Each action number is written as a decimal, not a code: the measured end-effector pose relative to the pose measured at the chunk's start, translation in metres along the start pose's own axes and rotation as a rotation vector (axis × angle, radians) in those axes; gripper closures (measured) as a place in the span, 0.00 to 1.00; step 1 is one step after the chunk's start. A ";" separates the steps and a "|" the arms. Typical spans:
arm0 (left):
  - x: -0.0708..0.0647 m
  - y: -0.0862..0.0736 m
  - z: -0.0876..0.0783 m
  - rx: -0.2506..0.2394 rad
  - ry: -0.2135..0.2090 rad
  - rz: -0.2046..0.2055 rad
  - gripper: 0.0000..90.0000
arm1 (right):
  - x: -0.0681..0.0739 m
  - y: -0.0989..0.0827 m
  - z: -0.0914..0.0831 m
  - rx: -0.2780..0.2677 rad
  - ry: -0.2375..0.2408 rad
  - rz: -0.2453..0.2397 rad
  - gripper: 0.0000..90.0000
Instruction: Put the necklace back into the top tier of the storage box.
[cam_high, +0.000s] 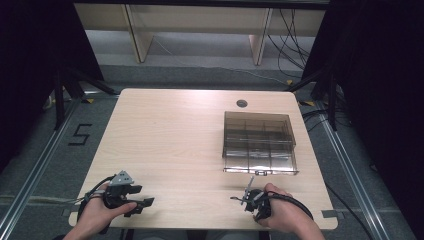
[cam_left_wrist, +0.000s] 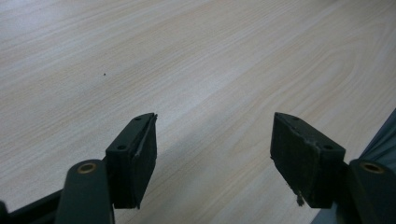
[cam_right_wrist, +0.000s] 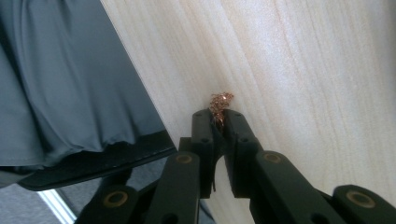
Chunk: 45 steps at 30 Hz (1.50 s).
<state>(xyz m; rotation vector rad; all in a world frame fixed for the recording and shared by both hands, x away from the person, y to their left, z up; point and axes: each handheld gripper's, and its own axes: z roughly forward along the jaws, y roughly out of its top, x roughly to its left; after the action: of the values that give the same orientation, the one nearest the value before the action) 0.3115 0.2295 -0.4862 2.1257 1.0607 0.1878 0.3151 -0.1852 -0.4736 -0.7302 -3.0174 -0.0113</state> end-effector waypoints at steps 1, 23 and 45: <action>0.000 0.000 0.000 -0.001 -0.001 0.000 0.35 | 0.000 0.001 0.000 0.003 0.005 0.016 0.93; 0.000 0.000 0.000 0.000 0.001 -0.004 0.35 | -0.016 -0.013 -0.039 -0.053 0.031 0.087 0.94; 0.000 -0.001 0.001 0.006 0.012 -0.013 0.35 | -0.023 -0.016 -0.083 -0.059 -0.004 0.112 0.94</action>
<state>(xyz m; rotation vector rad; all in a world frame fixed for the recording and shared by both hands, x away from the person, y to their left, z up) 0.3119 0.2295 -0.4873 2.1254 1.0830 0.1913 0.3309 -0.2110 -0.3912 -0.9035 -2.9867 -0.0954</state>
